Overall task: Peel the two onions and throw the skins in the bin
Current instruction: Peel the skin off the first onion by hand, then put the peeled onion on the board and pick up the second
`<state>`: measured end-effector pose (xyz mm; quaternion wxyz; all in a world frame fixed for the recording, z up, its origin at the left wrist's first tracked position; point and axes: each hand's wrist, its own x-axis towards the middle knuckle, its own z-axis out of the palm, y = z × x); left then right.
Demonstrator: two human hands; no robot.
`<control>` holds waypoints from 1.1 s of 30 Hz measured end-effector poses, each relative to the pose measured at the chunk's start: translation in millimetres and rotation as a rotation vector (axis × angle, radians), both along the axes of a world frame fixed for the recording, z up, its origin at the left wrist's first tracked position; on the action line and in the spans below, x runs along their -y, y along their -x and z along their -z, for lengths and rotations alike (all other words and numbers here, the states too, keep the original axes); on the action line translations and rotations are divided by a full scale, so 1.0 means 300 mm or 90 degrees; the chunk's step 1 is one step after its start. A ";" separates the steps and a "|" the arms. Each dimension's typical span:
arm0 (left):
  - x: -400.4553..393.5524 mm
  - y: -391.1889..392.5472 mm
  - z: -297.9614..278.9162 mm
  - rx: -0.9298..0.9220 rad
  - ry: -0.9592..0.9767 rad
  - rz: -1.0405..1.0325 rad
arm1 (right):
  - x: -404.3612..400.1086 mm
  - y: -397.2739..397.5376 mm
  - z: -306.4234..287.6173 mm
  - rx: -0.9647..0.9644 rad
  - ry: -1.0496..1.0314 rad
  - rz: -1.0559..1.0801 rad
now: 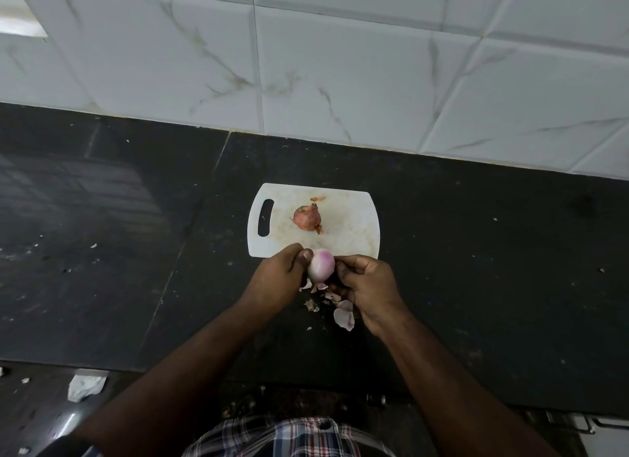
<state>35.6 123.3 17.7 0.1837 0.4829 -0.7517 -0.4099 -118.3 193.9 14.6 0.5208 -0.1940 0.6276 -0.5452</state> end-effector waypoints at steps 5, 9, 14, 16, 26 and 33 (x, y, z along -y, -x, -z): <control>0.013 -0.009 0.036 -0.100 -0.100 -0.069 | 0.010 0.004 0.002 0.026 -0.038 0.028; 0.027 -0.016 0.035 -0.190 -0.151 -0.050 | 0.021 0.012 -0.006 -0.011 -0.067 0.006; 0.042 -0.009 0.056 -0.191 -0.126 -0.054 | 0.039 0.035 -0.024 -0.124 -0.058 0.008; 0.045 0.009 0.058 -0.144 -0.102 -0.092 | 0.048 0.038 -0.022 -0.213 -0.046 -0.018; 0.111 0.055 0.086 -0.105 -0.118 -0.139 | 0.122 0.162 -0.032 -0.468 -0.034 -0.116; 0.216 0.075 0.099 -0.048 -0.091 -0.112 | 0.298 0.288 -0.096 -0.730 -0.094 -0.282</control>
